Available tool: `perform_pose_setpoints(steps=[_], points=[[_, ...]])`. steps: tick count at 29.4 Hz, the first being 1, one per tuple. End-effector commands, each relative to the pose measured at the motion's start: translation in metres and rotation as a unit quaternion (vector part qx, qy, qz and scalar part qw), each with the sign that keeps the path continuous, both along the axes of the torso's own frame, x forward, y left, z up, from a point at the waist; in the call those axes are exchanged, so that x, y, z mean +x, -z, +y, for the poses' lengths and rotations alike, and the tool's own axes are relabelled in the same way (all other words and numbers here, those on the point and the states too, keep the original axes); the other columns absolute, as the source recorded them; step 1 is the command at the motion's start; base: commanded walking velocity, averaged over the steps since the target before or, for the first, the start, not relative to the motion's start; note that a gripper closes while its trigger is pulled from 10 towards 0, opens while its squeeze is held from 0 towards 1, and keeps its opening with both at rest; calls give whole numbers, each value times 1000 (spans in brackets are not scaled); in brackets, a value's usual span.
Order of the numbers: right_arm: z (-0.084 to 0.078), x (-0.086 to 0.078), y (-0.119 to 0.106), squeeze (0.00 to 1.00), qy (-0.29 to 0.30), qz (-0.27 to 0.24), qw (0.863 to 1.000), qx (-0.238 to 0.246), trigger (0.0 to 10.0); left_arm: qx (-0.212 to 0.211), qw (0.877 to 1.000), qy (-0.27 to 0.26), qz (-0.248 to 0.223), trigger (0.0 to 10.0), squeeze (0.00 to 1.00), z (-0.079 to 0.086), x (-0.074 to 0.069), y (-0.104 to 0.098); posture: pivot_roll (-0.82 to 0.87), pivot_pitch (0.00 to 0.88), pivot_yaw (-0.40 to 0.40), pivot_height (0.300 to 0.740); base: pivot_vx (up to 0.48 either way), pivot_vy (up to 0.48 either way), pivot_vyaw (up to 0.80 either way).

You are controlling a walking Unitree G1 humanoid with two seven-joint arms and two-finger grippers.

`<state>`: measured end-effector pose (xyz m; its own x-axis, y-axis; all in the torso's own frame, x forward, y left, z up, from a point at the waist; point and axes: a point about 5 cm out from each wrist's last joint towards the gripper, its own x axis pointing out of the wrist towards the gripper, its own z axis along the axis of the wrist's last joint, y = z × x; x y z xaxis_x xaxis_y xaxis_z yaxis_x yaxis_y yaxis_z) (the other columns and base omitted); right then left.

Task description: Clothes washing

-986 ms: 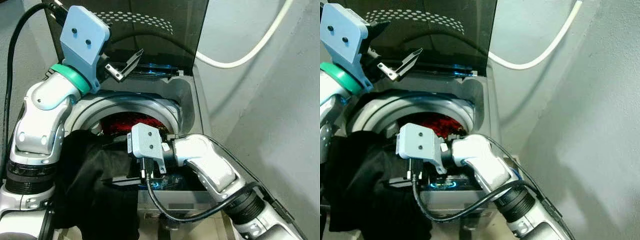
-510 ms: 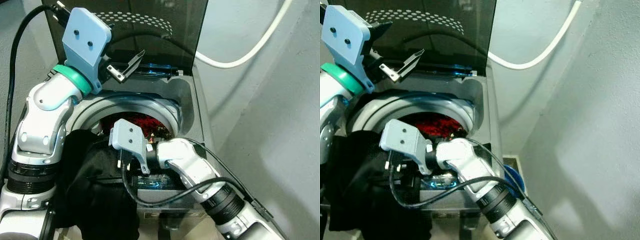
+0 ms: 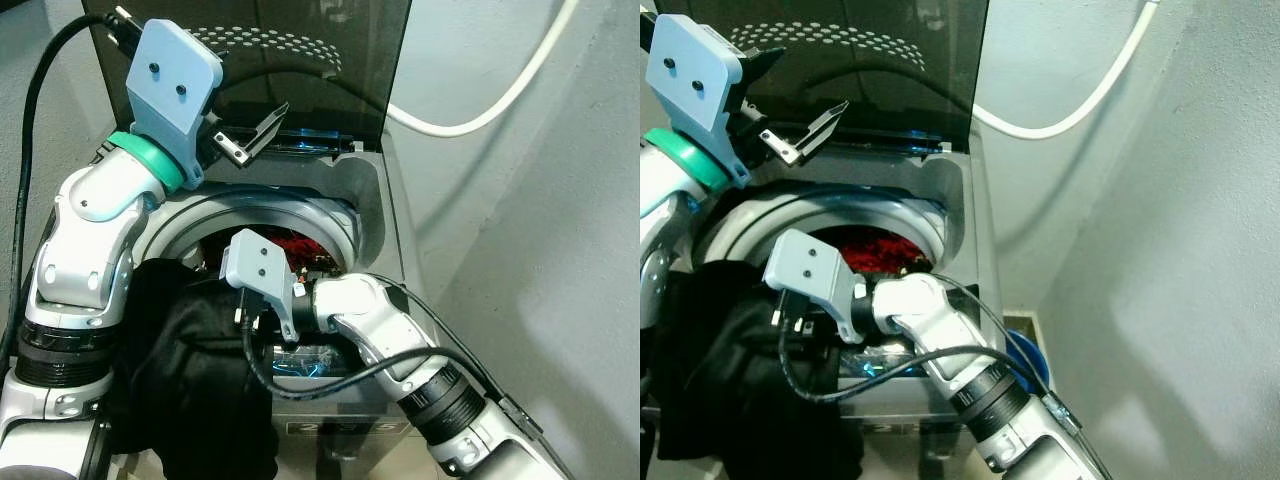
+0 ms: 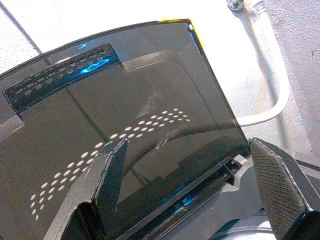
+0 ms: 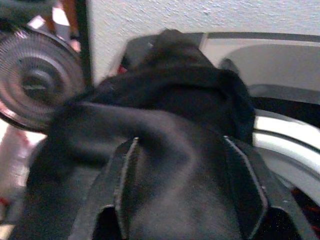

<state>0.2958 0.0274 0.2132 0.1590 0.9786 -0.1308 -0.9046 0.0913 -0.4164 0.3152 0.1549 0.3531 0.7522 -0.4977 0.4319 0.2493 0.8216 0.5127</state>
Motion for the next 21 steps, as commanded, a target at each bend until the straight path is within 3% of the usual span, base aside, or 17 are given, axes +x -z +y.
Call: perform_pose_setpoints(steps=[1,18,21], points=[[-2,4,1,0,16,-15,1000,-13,0,0,1000,1,2,10000,0,0,-1,2,83,53,19,740,0,0,0],[-7,6,-1,0,20,-9,1000,1,0,-1,1000,1,5,10000,0,0,0,3,79,55,24,740,0,0,0],[-11,16,-14,0,64,-6,997,50,0,-2,1000,0,5,10000,0,0,0,3,80,60,21,740,0,0,0]])
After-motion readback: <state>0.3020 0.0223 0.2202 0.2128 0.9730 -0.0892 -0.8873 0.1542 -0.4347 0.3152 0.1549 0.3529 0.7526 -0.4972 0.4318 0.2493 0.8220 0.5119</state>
